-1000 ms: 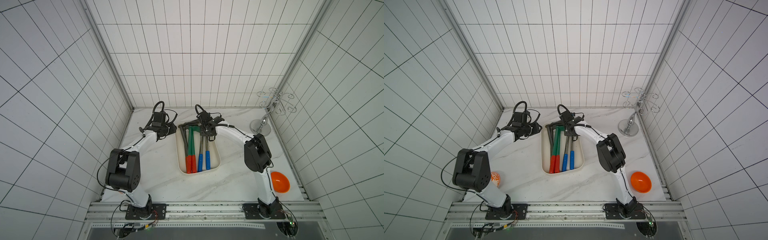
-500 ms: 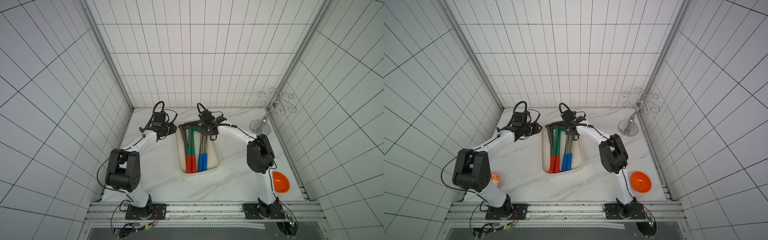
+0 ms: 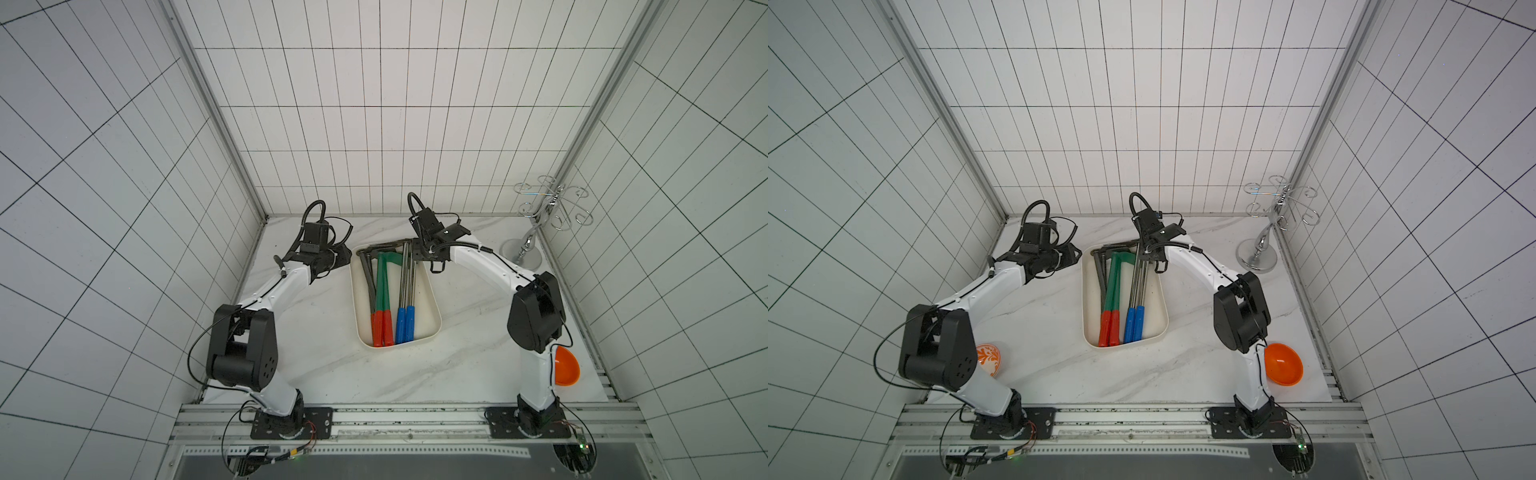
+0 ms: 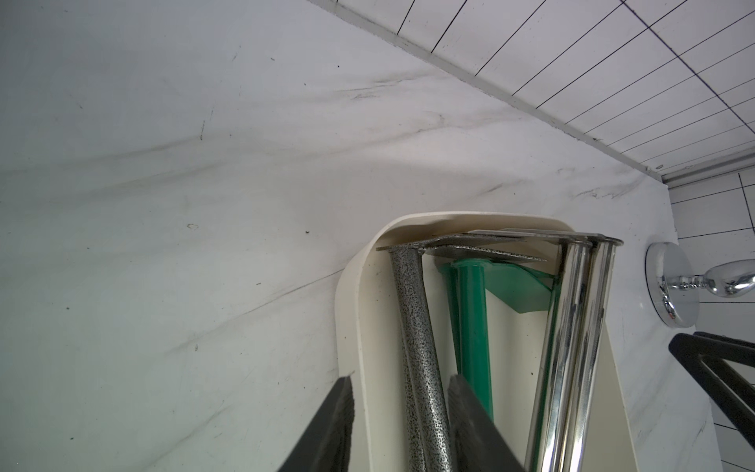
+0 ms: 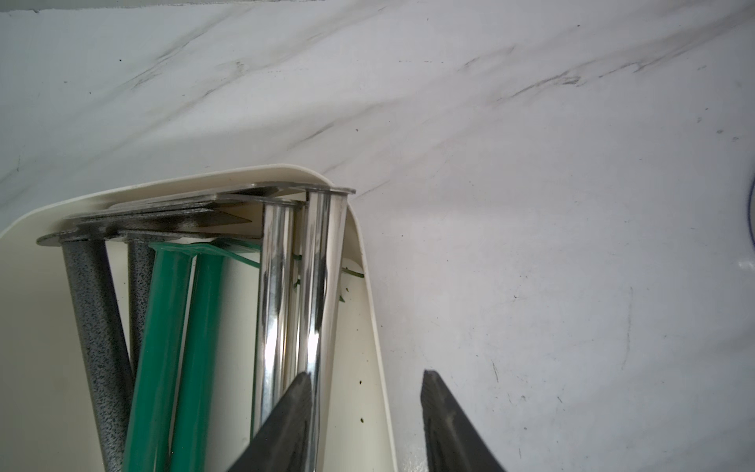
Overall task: Put the small hoe into the storage box
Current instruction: Place the hoe in the storage box, then reset both arms
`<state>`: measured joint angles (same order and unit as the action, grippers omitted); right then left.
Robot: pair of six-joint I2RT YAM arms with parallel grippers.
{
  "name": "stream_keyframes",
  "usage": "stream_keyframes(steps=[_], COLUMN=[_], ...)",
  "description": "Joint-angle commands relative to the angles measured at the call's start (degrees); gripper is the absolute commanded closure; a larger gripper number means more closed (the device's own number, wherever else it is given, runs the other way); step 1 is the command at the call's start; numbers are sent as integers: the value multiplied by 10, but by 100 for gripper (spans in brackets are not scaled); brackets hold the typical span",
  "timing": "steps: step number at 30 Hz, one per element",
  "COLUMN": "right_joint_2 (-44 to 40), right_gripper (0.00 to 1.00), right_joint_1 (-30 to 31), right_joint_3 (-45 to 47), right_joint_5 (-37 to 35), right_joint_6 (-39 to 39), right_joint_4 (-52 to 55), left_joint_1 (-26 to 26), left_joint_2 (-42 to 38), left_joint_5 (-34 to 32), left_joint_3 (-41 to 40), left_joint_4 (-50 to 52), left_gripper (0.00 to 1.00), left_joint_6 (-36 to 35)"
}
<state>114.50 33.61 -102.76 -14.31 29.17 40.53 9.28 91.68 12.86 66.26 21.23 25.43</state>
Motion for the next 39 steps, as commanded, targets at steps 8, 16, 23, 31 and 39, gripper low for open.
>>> stream_keyframes(steps=[8,16,23,31,39], right_joint_2=[-176,-305,-437,-487,-463], right_gripper=[55,56,45,35,30], right_joint_1=[-8,-9,-14,-71,-221], right_joint_3=[205,349,542,695,806], right_joint_5=[8,-40,-75,-107,-59], right_joint_6=[-65,-106,-188,-319,-302], right_joint_4=[-131,-265,-489,-697,-880], left_joint_1=[-4,-8,-8,-2,0], left_joint_2=[-75,-156,-266,-265,-175], left_joint_5=[-58,-110,-200,-278,-357], left_joint_3=[-9,-62,-211,-394,-410], left_joint_4=[22,-18,-178,-468,-595], left_gripper=[57,55,51,46,42], left_joint_6=[-22,-21,-46,-87,-154])
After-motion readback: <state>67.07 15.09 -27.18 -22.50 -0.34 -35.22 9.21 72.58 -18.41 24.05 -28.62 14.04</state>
